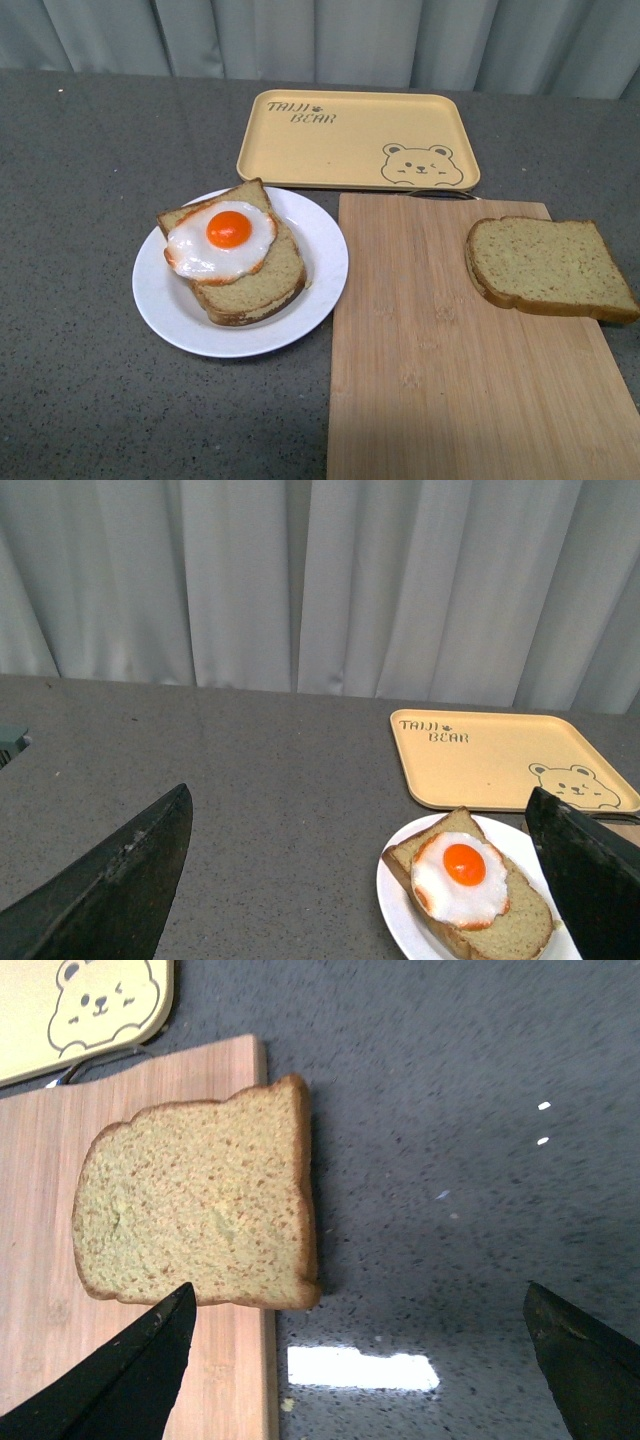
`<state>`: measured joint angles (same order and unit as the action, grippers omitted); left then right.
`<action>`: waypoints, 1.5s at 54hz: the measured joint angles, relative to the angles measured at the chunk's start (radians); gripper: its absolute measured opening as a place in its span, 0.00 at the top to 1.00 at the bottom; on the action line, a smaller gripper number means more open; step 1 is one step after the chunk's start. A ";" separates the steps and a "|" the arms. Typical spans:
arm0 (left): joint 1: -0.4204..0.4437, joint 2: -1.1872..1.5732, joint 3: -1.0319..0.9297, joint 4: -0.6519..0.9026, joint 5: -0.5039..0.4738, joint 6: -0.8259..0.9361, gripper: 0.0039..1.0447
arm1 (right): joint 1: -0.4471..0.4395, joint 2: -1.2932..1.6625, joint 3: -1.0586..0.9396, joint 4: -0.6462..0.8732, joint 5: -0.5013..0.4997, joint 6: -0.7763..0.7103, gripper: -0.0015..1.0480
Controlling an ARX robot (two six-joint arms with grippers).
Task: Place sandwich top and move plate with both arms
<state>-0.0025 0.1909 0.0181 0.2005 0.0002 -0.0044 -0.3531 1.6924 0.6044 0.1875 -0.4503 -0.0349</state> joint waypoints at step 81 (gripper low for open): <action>0.000 0.000 0.000 0.000 0.000 0.000 0.06 | 0.439 0.263 0.274 0.284 -0.335 0.581 0.98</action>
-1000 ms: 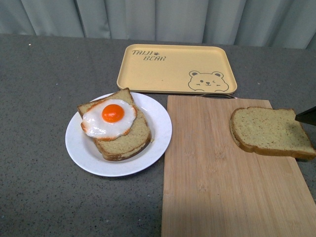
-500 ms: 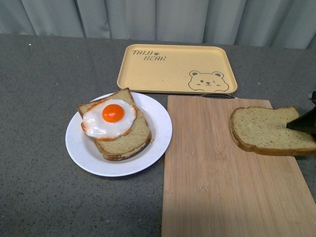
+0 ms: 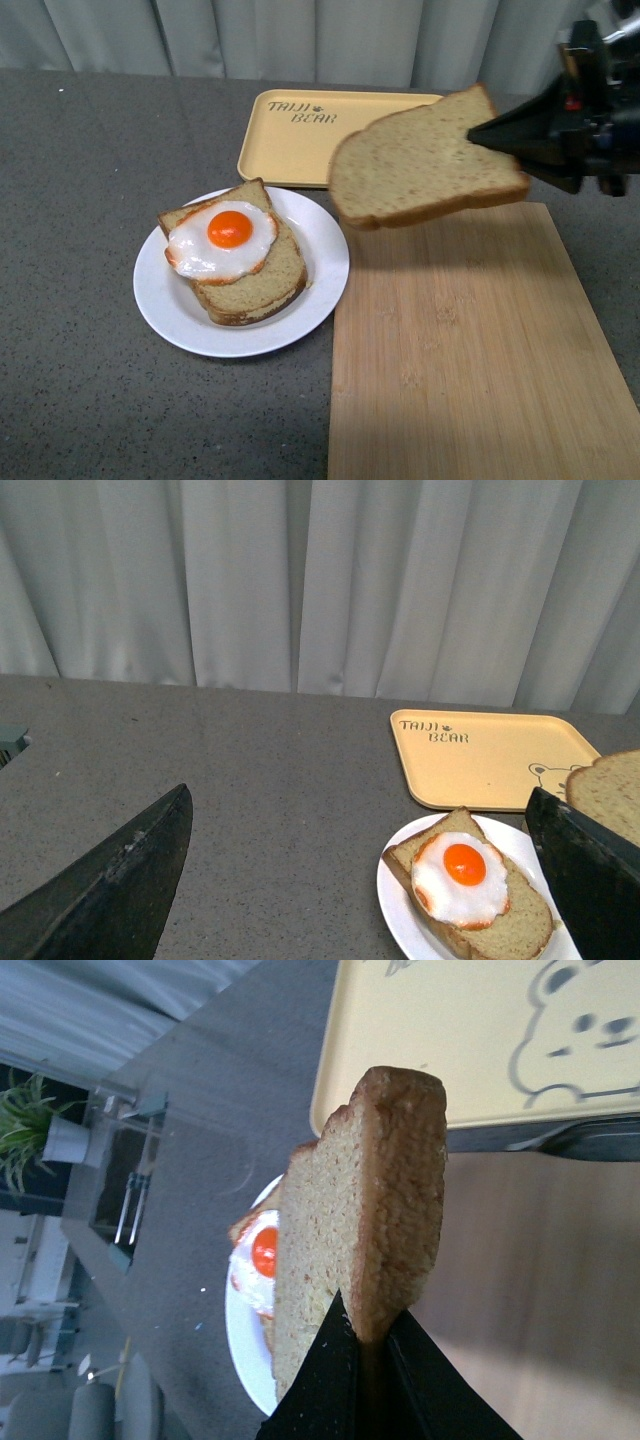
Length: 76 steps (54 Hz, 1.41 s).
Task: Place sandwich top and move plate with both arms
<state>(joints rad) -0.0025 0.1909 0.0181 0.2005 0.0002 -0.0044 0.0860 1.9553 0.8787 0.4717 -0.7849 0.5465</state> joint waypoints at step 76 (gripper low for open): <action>0.000 -0.002 0.000 -0.003 -0.003 0.000 0.06 | 0.159 -0.057 -0.356 0.908 1.025 -0.512 0.64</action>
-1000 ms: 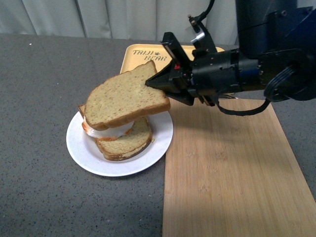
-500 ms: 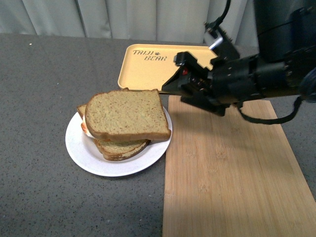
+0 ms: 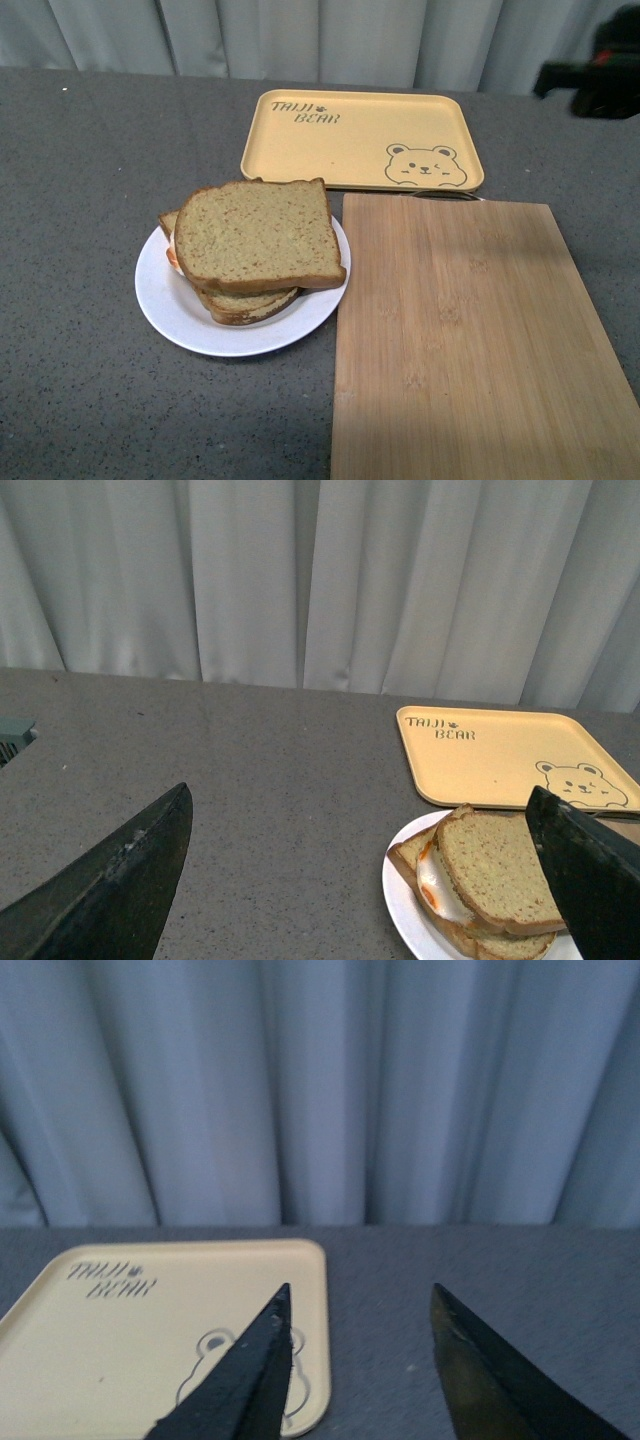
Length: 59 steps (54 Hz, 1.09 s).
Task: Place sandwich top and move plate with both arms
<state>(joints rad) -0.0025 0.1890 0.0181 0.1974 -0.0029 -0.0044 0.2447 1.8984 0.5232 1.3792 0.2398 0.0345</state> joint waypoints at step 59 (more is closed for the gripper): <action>0.000 0.000 0.000 -0.001 0.003 0.000 0.06 | -0.243 -1.091 -0.503 -0.609 -0.238 -0.032 0.99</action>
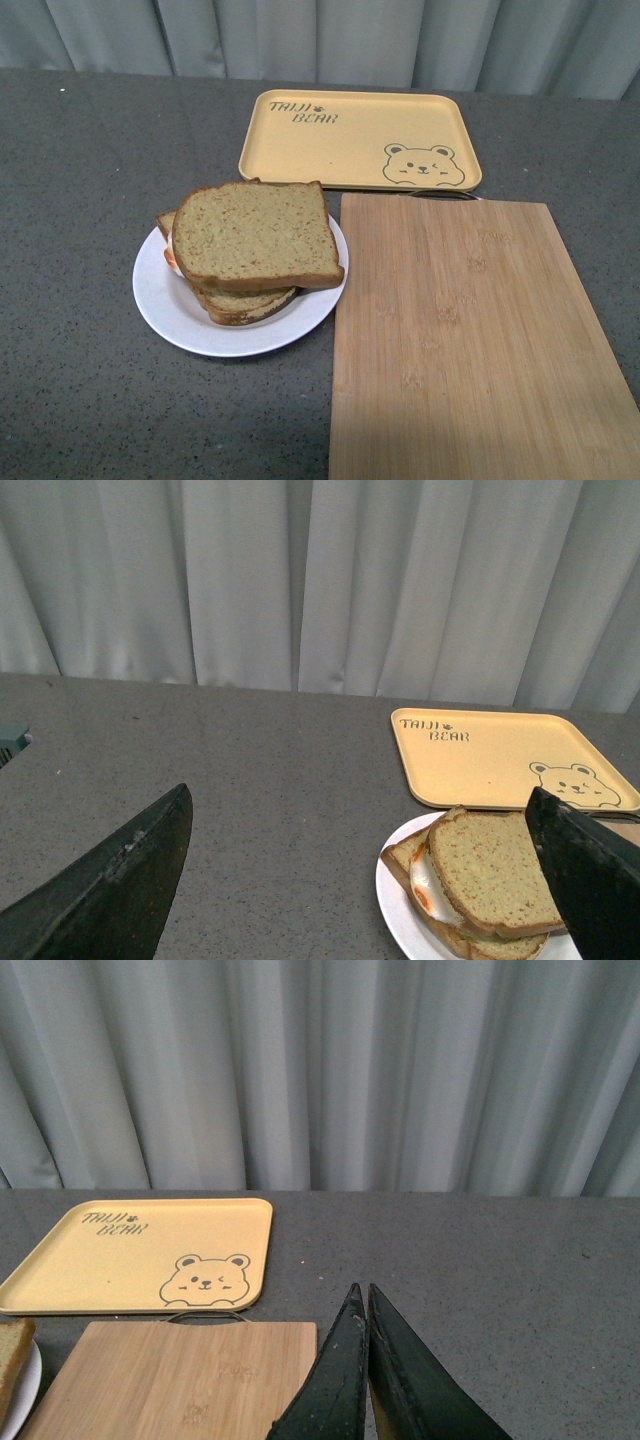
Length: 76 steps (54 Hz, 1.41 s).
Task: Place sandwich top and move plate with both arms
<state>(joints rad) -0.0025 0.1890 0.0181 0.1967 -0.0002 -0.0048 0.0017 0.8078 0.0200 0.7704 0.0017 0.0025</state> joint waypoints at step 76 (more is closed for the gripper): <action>0.000 0.000 0.000 0.000 0.000 0.000 0.06 | 0.000 -0.636 -0.016 -0.595 -0.003 0.000 0.99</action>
<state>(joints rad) -0.0025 0.1890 0.0181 0.1967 -0.0002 -0.0044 0.0017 0.1715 0.0044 0.1749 -0.0010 0.0025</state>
